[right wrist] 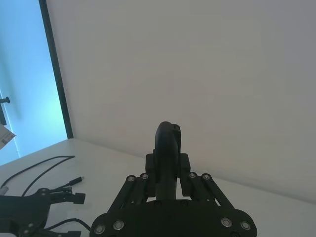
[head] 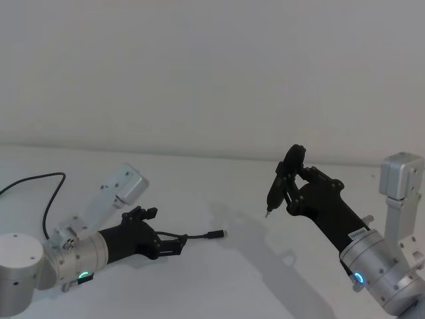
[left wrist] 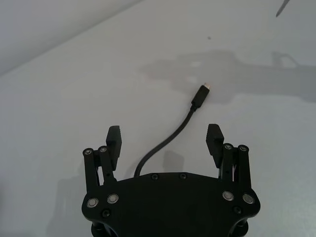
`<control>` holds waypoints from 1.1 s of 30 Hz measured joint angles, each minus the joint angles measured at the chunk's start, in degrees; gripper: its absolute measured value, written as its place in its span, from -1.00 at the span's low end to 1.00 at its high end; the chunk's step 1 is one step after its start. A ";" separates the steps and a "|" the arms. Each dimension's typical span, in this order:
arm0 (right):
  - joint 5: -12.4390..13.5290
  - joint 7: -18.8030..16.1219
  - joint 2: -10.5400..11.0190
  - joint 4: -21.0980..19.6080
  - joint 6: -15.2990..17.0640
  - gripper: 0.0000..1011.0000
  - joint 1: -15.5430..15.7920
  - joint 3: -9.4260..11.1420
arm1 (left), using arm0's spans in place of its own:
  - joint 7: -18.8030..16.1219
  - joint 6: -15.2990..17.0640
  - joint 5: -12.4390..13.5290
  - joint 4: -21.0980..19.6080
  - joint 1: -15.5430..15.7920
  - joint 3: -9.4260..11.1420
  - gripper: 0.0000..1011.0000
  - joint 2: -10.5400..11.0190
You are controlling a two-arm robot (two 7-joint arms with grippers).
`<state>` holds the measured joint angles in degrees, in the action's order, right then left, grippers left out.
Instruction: Pick up the data cable with the one hand.
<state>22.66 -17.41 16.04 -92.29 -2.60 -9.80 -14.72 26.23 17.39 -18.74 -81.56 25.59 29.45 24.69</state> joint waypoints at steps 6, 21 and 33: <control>0.00 -0.04 0.00 0.01 -0.02 -0.46 -0.02 0.00 | 0.84 1.15 -0.64 -0.13 -0.02 -0.05 0.98 0.56; 0.01 -0.05 0.00 0.01 -0.02 -0.46 -0.06 0.00 | 2.02 3.45 -2.09 -0.21 0.21 0.36 0.98 1.31; 0.00 -0.03 0.00 0.01 -0.02 -0.46 -0.06 0.00 | 1.48 4.17 -2.46 0.08 0.19 0.67 0.98 1.42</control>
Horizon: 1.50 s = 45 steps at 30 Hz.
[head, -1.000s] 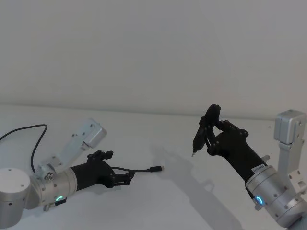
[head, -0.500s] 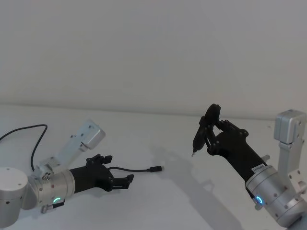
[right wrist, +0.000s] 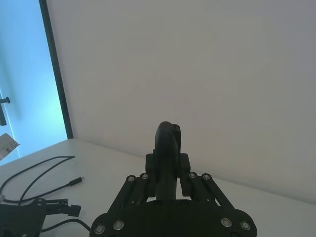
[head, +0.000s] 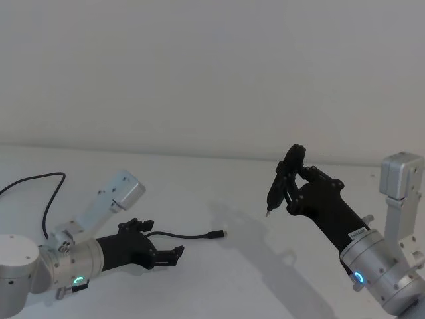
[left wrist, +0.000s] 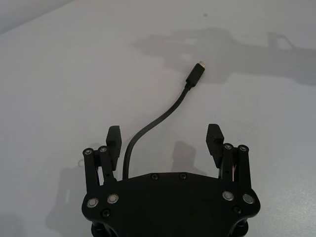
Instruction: Pick up the data cable with the one hand.
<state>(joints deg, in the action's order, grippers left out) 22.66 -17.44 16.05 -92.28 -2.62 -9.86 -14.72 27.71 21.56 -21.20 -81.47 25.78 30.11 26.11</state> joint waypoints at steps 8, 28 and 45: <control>0.00 0.00 0.00 0.00 0.00 -0.46 0.00 0.00 | -1.33 0.11 0.15 0.02 -0.62 -0.45 0.98 -0.09; 0.00 0.00 0.00 0.00 0.00 -0.46 0.00 0.00 | -2.75 0.39 0.40 1.12 -1.36 -1.62 0.98 -1.67; 0.00 -0.01 0.00 0.00 0.00 -0.46 0.00 0.00 | -3.43 0.68 0.92 1.96 -1.64 -2.38 0.98 -2.43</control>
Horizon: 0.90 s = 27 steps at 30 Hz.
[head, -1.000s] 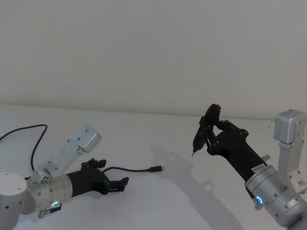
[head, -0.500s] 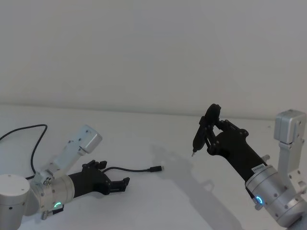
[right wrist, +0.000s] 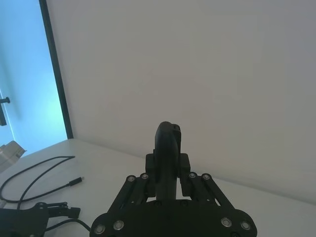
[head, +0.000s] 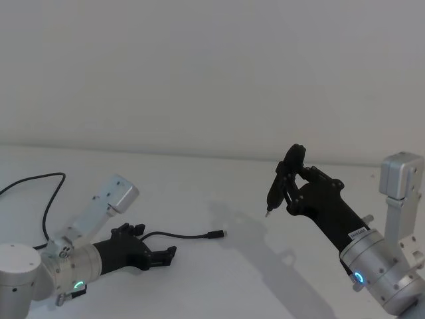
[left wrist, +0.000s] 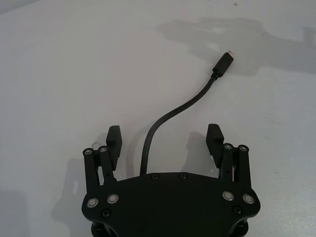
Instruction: Pick up the data cable with the one hand.
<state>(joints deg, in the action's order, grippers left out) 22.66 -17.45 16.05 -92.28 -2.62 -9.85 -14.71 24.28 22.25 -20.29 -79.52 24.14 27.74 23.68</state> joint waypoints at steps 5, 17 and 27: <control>0.00 0.00 0.00 0.00 0.00 -0.46 0.00 0.00 | -0.20 -0.09 0.13 0.07 -0.09 -0.18 0.82 -0.08; 0.00 0.00 0.00 0.00 0.00 -0.46 0.00 0.00 | -0.38 -0.28 0.29 0.16 -0.22 -0.37 0.37 -0.19; 0.00 0.00 0.00 0.00 0.00 -0.46 0.00 0.00 | -0.43 -0.35 0.34 0.22 -0.27 -0.43 0.23 -0.24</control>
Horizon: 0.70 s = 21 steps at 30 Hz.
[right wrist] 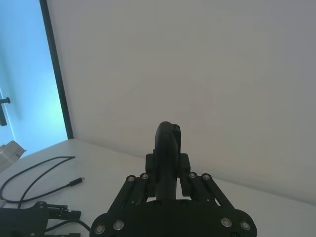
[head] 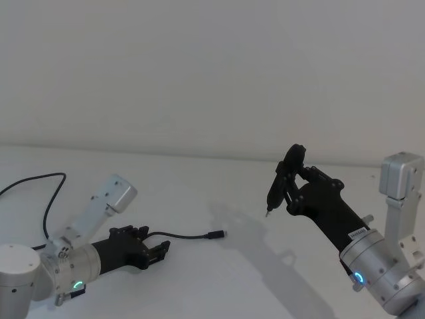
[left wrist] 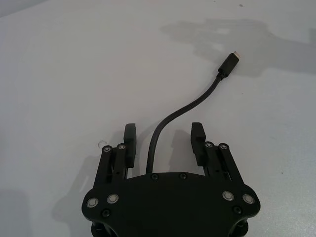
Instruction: Pick up the data cable with the one hand.
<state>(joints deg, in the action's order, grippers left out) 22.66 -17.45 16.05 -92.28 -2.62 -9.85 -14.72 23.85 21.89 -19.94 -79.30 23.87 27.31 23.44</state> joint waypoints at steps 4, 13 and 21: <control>0.00 0.00 0.00 0.00 0.00 -0.46 0.00 0.00 | -0.01 0.00 0.02 0.02 -0.01 -0.02 0.18 -0.01; 0.00 0.00 -0.01 0.00 0.00 -0.46 0.00 0.00 | -0.02 -0.01 0.05 0.02 -0.03 -0.02 0.08 -0.02; -0.01 -0.30 -0.10 0.85 -0.19 -0.46 -0.44 -0.21 | -0.02 -0.01 0.05 0.02 -0.04 -0.01 -0.02 -0.01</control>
<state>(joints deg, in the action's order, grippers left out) 22.65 -17.75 15.95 -91.43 -2.80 -10.29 -14.92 23.83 21.88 -19.89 -79.28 23.83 27.29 23.43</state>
